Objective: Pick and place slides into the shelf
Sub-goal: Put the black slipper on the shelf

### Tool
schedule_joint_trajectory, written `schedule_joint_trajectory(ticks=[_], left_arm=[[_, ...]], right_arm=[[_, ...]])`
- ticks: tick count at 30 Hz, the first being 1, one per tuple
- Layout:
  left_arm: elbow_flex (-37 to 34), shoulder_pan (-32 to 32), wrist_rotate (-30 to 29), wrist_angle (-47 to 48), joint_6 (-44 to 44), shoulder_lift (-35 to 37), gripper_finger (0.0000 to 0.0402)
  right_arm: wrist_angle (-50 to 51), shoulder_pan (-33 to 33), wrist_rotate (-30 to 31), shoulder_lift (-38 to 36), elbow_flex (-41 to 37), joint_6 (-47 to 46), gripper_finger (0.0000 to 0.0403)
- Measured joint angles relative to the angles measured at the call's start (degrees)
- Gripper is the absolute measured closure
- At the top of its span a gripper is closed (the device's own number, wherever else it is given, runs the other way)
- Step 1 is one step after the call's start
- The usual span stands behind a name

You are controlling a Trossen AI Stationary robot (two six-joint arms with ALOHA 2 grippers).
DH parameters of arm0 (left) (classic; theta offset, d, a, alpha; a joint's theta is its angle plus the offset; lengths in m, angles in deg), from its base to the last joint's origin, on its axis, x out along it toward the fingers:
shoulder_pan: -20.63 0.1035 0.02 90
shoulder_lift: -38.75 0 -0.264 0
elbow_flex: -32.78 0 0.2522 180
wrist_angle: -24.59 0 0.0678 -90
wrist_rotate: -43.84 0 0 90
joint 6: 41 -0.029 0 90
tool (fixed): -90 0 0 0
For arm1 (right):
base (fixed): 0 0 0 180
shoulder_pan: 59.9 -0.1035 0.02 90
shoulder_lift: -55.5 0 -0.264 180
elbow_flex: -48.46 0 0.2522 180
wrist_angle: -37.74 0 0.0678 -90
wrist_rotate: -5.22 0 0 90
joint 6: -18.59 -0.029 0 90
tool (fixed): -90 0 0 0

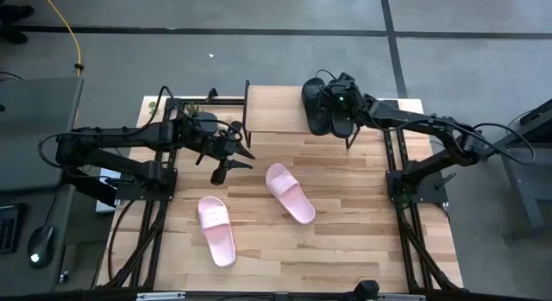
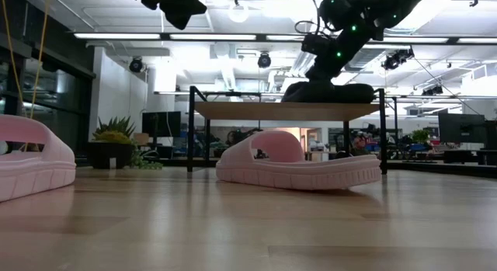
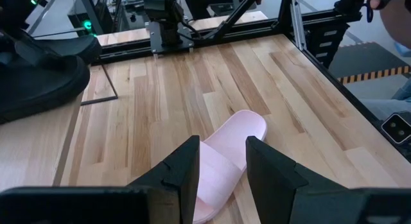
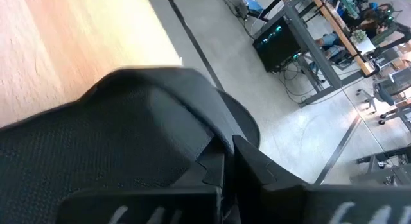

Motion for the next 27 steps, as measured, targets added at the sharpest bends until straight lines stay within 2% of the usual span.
schedule_joint_trajectory(ticks=[4,16,27], left_arm=[[0.0,0.0,0.11,-0.02,0.01,-0.01,0.0291],[0.0,0.0,0.09,0.01,-0.03,-0.01,0.0291],[0.0,0.0,0.09,0.01,-0.12,-0.01,0.0291]], right_arm=[[-0.01,0.0,0.45,1.12,0.0,0.27,0.0392],[-0.02,-0.01,1.67,1.37,0.0,0.44,0.0309],[-0.22,-0.09,1.85,-0.48,-0.07,0.2,0.0295]])
